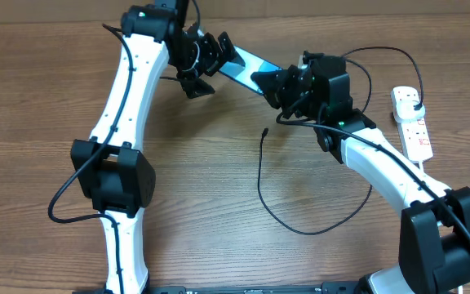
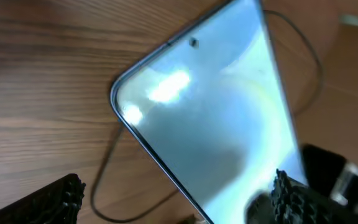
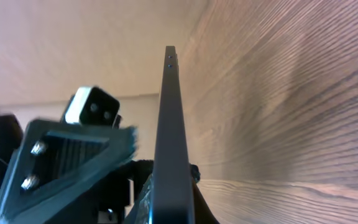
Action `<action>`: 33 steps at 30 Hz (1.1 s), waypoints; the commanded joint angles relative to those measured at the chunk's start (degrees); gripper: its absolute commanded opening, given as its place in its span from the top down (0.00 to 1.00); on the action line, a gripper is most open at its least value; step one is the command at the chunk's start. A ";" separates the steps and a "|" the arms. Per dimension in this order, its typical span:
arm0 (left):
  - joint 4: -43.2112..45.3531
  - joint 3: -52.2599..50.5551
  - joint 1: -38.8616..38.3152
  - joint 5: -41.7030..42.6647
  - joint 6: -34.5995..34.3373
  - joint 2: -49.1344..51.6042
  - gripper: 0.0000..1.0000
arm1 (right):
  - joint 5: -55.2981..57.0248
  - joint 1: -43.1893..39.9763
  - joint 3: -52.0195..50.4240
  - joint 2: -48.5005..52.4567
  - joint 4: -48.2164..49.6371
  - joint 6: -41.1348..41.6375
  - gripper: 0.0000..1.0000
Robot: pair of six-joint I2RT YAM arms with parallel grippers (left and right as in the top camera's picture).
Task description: Plug charger to phone and switch on socket
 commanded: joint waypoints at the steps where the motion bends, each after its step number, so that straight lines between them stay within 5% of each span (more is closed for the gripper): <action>1: 1.53 1.51 2.34 13.16 3.19 -2.01 0.00 | 2.62 -0.26 1.57 -1.86 2.64 10.93 0.96; 7: 4.42 1.51 4.59 21.62 0.94 -2.01 0.01 | 3.87 -0.02 1.57 -1.86 9.31 20.72 0.96; 15: 9.60 1.51 5.22 26.97 -7.96 -2.01 0.23 | 8.90 2.14 1.57 -1.86 15.85 25.83 0.96; 21: 16.39 1.51 5.16 26.91 -15.02 -2.01 0.38 | 15.82 5.90 1.57 -1.86 15.82 27.89 0.96; 33: 17.42 1.51 5.16 23.17 -18.03 -2.01 0.57 | 16.81 7.19 1.57 -1.86 16.00 32.54 0.96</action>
